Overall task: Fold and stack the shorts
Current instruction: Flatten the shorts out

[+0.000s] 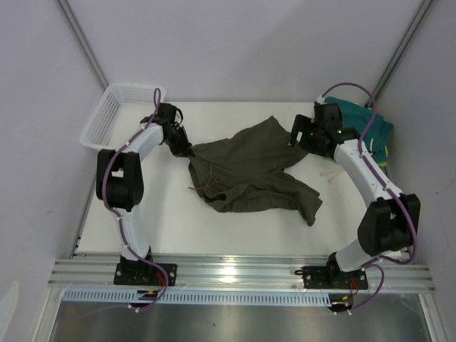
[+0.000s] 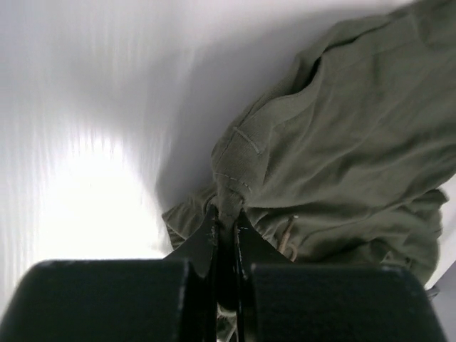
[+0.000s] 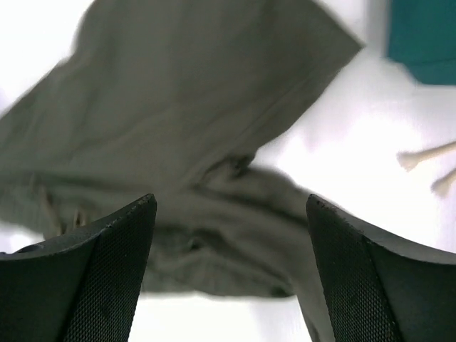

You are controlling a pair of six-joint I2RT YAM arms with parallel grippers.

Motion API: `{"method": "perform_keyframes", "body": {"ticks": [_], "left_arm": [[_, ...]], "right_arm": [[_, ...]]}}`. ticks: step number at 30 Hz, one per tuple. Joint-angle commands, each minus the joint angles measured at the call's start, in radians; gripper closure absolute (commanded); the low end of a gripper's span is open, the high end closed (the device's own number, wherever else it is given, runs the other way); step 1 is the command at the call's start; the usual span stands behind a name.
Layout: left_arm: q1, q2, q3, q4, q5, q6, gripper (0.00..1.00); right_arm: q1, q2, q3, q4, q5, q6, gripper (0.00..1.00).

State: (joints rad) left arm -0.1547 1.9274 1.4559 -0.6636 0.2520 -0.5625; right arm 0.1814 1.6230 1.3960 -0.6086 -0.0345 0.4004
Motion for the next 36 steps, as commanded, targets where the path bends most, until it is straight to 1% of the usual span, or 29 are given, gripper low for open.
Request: {"method": "perform_keyframes", "body": {"ticks": [1, 2, 3, 4, 5, 6, 7, 8, 10, 13, 14, 15, 16, 17, 18, 19, 20, 21, 22, 23, 24, 25, 27, 30, 31, 34, 36], "left_arm": [[0.049, 0.088, 0.184, -0.071, 0.026, 0.041, 0.99], [0.056, 0.110, 0.208, -0.086, 0.030, 0.042, 0.98], [0.066, 0.126, 0.254, -0.093, 0.038, 0.047, 0.93], [0.078, 0.151, 0.300, -0.100, 0.053, 0.052, 0.76], [0.080, 0.157, 0.319, -0.128, 0.052, 0.056, 0.66], [0.081, 0.156, 0.366, -0.140, 0.041, 0.076, 0.51], [0.080, 0.136, 0.400, -0.152, 0.024, 0.088, 0.08], [0.080, 0.121, 0.421, -0.163, 0.015, 0.098, 0.01], [0.078, 0.076, 0.434, -0.186, 0.012, 0.130, 0.00], [0.064, -0.048, 0.416, -0.218, 0.010, 0.151, 0.01], [0.052, -0.145, 0.308, -0.208, 0.024, 0.159, 0.01], [0.017, -0.201, 0.250, -0.162, 0.036, 0.180, 0.01], [-0.008, -0.258, 0.159, -0.133, 0.049, 0.191, 0.01], [-0.034, -0.354, 0.058, -0.111, 0.050, 0.203, 0.01], [-0.064, -0.401, -0.025, -0.099, 0.052, 0.228, 0.01], [-0.128, -0.438, -0.066, -0.073, 0.052, 0.245, 0.01], [-0.161, -0.471, -0.139, -0.059, 0.038, 0.266, 0.01], [-0.198, -0.529, -0.200, -0.045, 0.029, 0.321, 0.01], [-0.268, -0.556, -0.230, -0.015, 0.015, 0.347, 0.01], [-0.299, -0.580, -0.248, -0.001, 0.007, 0.378, 0.01], [-0.356, -0.602, -0.314, 0.012, -0.008, 0.429, 0.01], [-0.382, -0.638, -0.333, 0.024, -0.011, 0.453, 0.01], [-0.436, -0.665, -0.365, 0.048, -0.011, 0.521, 0.01], [-0.480, -0.644, -0.371, 0.029, -0.091, 0.600, 0.01], [-0.486, -0.627, -0.365, 0.019, -0.152, 0.614, 0.01], [-0.499, -0.579, -0.335, 0.019, -0.242, 0.648, 0.01], [-0.505, -0.581, -0.332, 0.057, -0.232, 0.685, 0.01]], "right_arm": [[0.079, -0.101, -0.090, -0.034, -0.036, -0.031, 0.13], [0.076, -0.107, -0.109, -0.028, -0.056, -0.028, 0.14], [0.073, -0.112, -0.127, -0.014, -0.123, -0.032, 0.15], [0.076, -0.115, -0.140, -0.007, -0.133, -0.034, 0.15], [0.081, -0.111, -0.152, 0.006, -0.137, -0.034, 0.16], [0.087, -0.103, -0.155, 0.018, -0.169, -0.037, 0.17], [0.090, -0.091, -0.155, 0.029, -0.180, -0.035, 0.18], [0.096, -0.063, -0.141, 0.033, -0.185, -0.034, 0.18], [0.119, -0.031, -0.120, 0.046, -0.208, -0.038, 0.18], [0.160, 0.034, -0.066, 0.050, -0.219, -0.046, 0.19], [0.167, 0.046, -0.057, 0.053, -0.219, -0.040, 0.19], [0.173, 0.075, -0.043, 0.061, -0.238, -0.037, 0.19], [0.176, 0.090, -0.038, 0.072, -0.249, -0.034, 0.19], [0.178, 0.106, -0.032, 0.072, -0.264, -0.023, 0.19], [0.176, 0.139, -0.017, 0.070, -0.268, -0.015, 0.19], [0.176, 0.155, -0.006, 0.052, -0.268, -0.011, 0.19], [0.175, 0.167, 0.004, 0.040, -0.265, -0.006, 0.19], [0.174, 0.178, 0.014, 0.027, -0.268, -0.002, 0.19], [0.176, 0.187, 0.023, 0.009, -0.268, -0.009, 0.20], [0.179, 0.184, 0.018, 0.009, -0.265, -0.008, 0.20], [0.181, 0.181, 0.012, 0.013, -0.269, -0.009, 0.20], [0.179, 0.184, 0.011, 0.013, -0.271, -0.012, 0.20], [0.179, 0.210, 0.030, -0.003, -0.278, -0.017, 0.21], [0.181, 0.268, 0.066, -0.023, -0.291, -0.029, 0.21], [0.181, 0.285, 0.077, -0.029, -0.294, -0.029, 0.21], [0.185, 0.314, 0.092, -0.022, -0.294, -0.032, 0.22], [0.187, 0.325, 0.087, -0.014, -0.295, -0.032, 0.22]]}}
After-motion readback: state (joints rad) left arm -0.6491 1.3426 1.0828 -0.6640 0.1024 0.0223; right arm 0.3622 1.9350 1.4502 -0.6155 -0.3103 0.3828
